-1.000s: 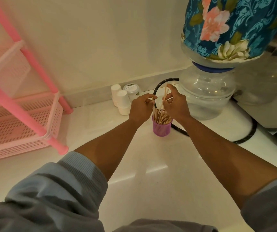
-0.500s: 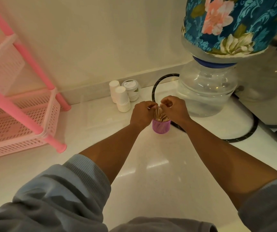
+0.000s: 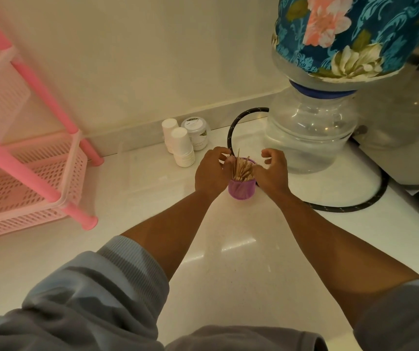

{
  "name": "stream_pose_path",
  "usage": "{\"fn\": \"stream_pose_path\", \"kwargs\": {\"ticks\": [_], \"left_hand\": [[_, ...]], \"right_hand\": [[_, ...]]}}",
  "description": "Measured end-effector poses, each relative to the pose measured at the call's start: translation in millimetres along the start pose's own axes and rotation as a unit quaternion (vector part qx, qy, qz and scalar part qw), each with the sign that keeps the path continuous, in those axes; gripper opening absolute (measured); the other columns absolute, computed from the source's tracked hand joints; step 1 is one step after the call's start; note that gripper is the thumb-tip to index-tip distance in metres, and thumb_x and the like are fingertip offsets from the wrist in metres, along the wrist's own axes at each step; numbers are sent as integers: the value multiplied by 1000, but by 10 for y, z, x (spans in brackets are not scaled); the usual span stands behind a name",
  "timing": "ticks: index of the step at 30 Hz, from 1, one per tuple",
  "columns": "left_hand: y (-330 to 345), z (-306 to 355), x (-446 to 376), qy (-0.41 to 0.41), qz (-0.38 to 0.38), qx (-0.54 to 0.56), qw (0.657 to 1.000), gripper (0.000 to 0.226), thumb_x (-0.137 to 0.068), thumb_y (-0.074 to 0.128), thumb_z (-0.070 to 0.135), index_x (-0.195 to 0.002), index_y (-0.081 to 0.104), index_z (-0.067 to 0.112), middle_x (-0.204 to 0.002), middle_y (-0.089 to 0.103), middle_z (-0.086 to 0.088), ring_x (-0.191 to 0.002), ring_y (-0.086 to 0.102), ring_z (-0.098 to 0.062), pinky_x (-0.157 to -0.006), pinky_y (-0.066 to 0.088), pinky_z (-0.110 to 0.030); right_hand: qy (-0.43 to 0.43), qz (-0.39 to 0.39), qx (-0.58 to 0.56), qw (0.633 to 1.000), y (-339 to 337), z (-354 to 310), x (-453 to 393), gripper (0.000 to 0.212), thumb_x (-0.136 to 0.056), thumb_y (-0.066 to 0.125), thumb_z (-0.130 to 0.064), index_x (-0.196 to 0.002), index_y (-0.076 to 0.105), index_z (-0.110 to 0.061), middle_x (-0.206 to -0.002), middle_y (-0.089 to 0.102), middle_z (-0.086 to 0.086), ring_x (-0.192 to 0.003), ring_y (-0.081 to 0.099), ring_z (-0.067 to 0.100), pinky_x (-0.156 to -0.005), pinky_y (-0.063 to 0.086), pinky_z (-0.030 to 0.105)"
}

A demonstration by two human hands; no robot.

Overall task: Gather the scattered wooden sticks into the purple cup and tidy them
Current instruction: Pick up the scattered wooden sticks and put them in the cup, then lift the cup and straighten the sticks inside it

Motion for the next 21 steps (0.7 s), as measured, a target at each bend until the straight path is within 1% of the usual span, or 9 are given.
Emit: {"fn": "stream_pose_path", "kwargs": {"ticks": [3,5,6,8,12,14,16,19,21], "left_hand": [[80,-107,50,-58,-26,26,998,36,-101,45,24,-135,50,14,-127,59,-6,-109,60,-18,-87,45,-24],[164,-152,103,-106,-66,42,991,38,-104,36,23,-137,48,8,-134,55,-10,-122,53,-24,-97,40,-29],[200,-154,137,-124,-87,58,987,38,-105,33,23,-133,51,6,-129,57,-10,-121,52,-25,-97,39,-30],[262,-139,206,-136,-121,95,979,39,-105,27,23,-120,58,5,-117,60,-9,-110,56,-24,-89,39,-29],[290,-130,314,-136,-144,155,968,44,-106,23,24,-118,62,6,-117,65,-14,-102,59,-23,-88,46,-32],[277,-127,372,-139,-140,176,964,44,-107,24,25,-120,62,7,-117,64,-13,-100,59,-21,-87,47,-33],[248,-138,437,-150,-128,198,960,44,-107,24,31,-123,60,11,-118,63,-8,-103,59,-19,-87,47,-31],[171,-226,534,-166,-103,240,951,42,-107,23,39,-112,62,23,-115,63,-1,-106,59,-16,-92,48,-35],[79,-296,599,-174,-85,262,945,43,-106,22,44,-108,63,32,-116,65,1,-110,60,-17,-96,48,-39]], "right_hand": [[27,-63,32,997,99,126,72,57,-78,74,-20,-127,46,-12,-127,48,6,-114,50,22,-90,50,35],[54,-96,38,993,159,147,120,65,-71,78,-31,-126,47,-17,-122,49,4,-116,49,24,-94,50,41],[63,-110,35,991,186,147,143,69,-66,80,-39,-124,48,-19,-118,50,2,-115,50,24,-94,51,43],[76,-126,35,989,226,153,185,85,-51,79,-56,-123,48,-23,-116,53,1,-112,52,25,-90,54,46],[81,-122,36,989,254,210,212,110,-35,76,-68,-128,43,-19,-119,57,4,-110,56,28,-87,56,48],[72,-117,36,990,230,159,240,112,-34,76,-68,-129,44,-18,-119,59,3,-110,57,27,-86,56,47],[67,-117,30,990,228,138,287,107,-38,83,-63,-128,46,-19,-119,59,2,-111,57,26,-87,57,46],[60,-122,27,990,261,134,372,104,-38,87,-62,-126,49,-21,-122,56,1,-113,55,23,-89,56,44],[35,-134,30,990,306,99,430,94,-40,87,-63,-120,56,-24,-118,59,-2,-109,59,19,-86,57,42]]}}
Point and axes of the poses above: each hand's wrist, its own x-axis away from the middle knuckle, its own y-axis out of the palm, z = x × y, the point moved 4 cm from there along -x, towards the middle knuckle
